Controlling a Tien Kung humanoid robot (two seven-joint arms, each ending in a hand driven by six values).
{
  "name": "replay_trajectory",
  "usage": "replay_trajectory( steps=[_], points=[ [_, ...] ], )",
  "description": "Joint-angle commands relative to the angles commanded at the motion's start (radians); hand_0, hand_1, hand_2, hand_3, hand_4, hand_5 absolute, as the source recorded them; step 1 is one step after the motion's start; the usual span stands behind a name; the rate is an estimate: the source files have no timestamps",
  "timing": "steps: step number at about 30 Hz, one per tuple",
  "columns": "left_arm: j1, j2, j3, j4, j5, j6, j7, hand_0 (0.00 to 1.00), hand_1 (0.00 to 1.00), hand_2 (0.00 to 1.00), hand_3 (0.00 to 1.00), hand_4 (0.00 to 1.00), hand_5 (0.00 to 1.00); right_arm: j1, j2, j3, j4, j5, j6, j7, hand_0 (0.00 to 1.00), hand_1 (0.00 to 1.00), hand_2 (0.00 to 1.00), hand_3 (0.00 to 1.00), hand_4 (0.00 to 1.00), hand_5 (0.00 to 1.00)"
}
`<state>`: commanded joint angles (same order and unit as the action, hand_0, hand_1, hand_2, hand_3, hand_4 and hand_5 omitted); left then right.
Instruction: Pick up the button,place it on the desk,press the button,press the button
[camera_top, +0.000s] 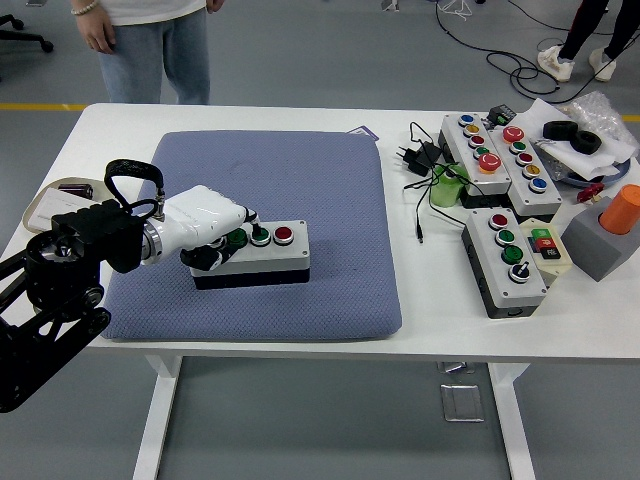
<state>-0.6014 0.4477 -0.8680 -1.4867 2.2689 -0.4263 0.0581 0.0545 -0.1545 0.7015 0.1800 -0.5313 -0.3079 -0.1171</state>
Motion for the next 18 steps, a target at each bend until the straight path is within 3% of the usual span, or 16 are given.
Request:
replay_trajectory(
  steps=[10,18],
  points=[
    [0.004,0.002,0.005,-0.003,0.000,-0.023,0.004,0.022,0.002,0.002,0.740,0.485,0.002,0.000,0.000,0.001,0.000,-0.002,0.000,-0.001,0.631,0.489,0.539,0.583,0.259,0.014],
    [0.000,-0.012,-0.032,-0.058,0.000,0.047,0.014,0.023,0.002,0.002,0.738,0.483,0.002,0.000,0.000,0.002,0.000,-0.002,0.000,-0.002,0.630,0.489,0.540,0.583,0.259,0.014]
  ],
)
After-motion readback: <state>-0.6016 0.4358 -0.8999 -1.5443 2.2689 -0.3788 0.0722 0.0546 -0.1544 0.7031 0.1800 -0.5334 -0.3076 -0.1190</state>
